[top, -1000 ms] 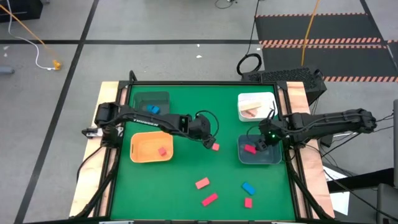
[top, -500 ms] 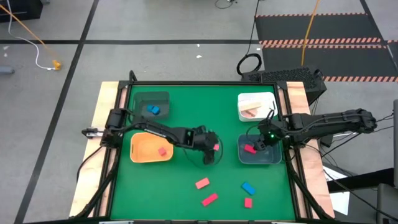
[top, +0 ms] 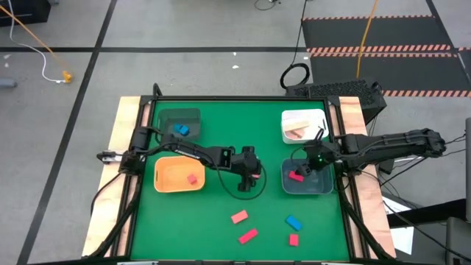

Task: Sort & place blocks by color
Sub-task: Put the top orange block into the yellow bin

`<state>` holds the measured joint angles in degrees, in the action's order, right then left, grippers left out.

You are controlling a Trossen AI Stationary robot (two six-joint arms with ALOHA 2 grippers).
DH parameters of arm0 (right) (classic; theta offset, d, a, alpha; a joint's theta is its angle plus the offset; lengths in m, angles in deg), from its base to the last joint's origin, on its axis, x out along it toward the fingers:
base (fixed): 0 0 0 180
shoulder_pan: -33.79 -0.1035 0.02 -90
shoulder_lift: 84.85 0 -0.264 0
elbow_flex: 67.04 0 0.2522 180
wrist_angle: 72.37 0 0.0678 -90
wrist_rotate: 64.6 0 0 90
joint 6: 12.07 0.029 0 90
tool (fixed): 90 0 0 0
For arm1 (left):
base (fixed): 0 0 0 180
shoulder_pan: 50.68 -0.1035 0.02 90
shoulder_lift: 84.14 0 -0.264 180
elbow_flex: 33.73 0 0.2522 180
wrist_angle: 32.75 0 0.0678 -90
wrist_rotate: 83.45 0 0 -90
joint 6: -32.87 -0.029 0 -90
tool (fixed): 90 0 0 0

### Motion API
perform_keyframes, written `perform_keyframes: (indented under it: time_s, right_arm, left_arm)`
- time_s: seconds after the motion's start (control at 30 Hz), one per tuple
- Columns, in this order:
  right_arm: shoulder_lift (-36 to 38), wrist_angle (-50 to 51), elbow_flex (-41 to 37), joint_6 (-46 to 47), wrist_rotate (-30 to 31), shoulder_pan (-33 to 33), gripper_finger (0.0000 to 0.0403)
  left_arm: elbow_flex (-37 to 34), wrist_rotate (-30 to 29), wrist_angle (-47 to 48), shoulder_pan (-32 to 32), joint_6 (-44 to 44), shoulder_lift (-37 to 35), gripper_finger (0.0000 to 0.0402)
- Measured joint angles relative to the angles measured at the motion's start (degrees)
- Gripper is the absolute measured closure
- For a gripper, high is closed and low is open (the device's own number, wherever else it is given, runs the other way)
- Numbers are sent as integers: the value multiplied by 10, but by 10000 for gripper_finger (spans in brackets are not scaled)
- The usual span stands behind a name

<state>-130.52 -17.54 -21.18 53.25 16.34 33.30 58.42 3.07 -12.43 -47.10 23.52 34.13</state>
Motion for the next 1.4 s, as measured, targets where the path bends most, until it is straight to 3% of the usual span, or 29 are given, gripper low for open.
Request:
perform_keyframes:
  time_s: [0.6, 0.7, 0.83, 0.97, 1.2, 1.4]
  right_arm:
    - [-1, -31, 0, 0, 5, 0, 106]
    - [-1, -31, 0, -1, 12, 0, 106]
    - [-1, -32, 0, -1, 18, 0, 106]
    - [-1, -32, 0, 0, 18, 0, 106]
    - [1, -54, 0, 25, 14, 0, 106]
    - [23, -202, 0, 15, -2, 0, 106]
  left_arm:
    - [0, 25, -10, -10, 13, 47, 153]
    - [0, 37, -9, -10, 22, 47, 178]
    - [0, 38, -1, -9, 39, 48, 261]
    - [0, 47, 9, -10, 87, 45, 266]
    - [-3, 48, 24, -9, 129, -11, 266]
    - [-2, 9, 82, 3, 131, -88, 266]
